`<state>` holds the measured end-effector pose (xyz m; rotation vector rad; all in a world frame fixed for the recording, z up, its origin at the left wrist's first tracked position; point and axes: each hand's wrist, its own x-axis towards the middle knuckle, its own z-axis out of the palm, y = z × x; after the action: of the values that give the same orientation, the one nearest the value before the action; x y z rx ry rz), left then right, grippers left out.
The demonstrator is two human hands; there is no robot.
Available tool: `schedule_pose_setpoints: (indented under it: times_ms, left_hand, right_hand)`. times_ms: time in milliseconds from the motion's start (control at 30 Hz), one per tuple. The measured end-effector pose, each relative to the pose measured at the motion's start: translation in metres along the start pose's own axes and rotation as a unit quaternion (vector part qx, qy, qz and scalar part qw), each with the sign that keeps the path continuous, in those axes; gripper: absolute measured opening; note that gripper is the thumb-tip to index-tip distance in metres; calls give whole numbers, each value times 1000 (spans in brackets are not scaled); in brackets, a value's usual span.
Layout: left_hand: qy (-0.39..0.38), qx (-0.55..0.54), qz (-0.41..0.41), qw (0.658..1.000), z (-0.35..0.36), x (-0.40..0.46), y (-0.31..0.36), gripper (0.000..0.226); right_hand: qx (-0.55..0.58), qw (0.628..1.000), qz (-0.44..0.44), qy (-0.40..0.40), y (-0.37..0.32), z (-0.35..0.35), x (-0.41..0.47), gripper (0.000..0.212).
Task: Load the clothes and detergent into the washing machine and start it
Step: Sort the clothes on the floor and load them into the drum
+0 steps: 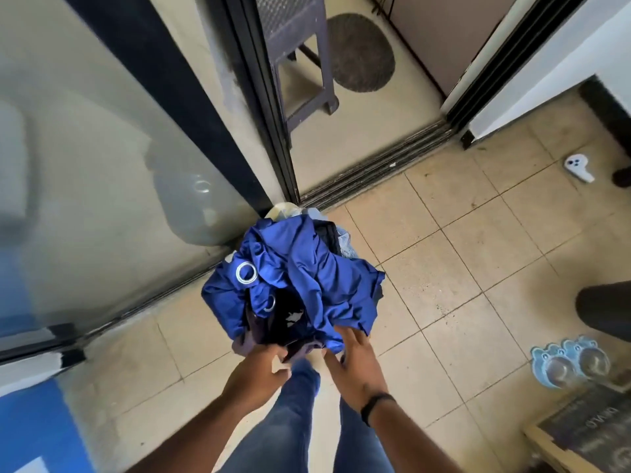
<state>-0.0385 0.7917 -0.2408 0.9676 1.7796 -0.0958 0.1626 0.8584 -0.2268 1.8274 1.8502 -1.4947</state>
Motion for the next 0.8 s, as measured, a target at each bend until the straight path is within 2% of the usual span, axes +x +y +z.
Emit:
schedule_pose_setpoints:
  times_ms: [67,200,267,367,433,500,567,667,733,800]
  left_hand:
    - [25,-58,-15,998,6,37,8,35]
    - [83,-167,-34,982,18,94,33,33]
    - [87,-192,-23,977,29,111,38,40]
    - [144,-259,-31,954,39,123,45,39]
    - [224,-309,-47,923,39,124,49,31]
    - [321,-328,-52,887,33,124,49,21]
    - [397,-282,-41,872,25,126,44,26]
    - [448,-136,15,884,8,128,37,50]
    - [417,-14,63,907,-1,134,32,60]
    - [324,92,108,935,-2,147,22,65]
  right_hand:
    - [-28,999,-17,6,9,5,37,58]
    - [-97,984,-70,129,-6,-6,109,69]
    - [-140,976,-65,154,-14,-11,141,82]
    - [-177,981,-16,80,-25,-7,174,99]
    - [-219,976,-3,19,-29,3,183,95]
    - [-255,966,-26,-28,-34,16,181,81]
    - [-257,960,-78,-74,-37,34,169,59]
    - [-267,943,-109,-169,-34,62,143,36]
    - [-256,937,-107,-213,-21,76,131,40]
    - [-217,944,-102,-226,-7,82,127,47]
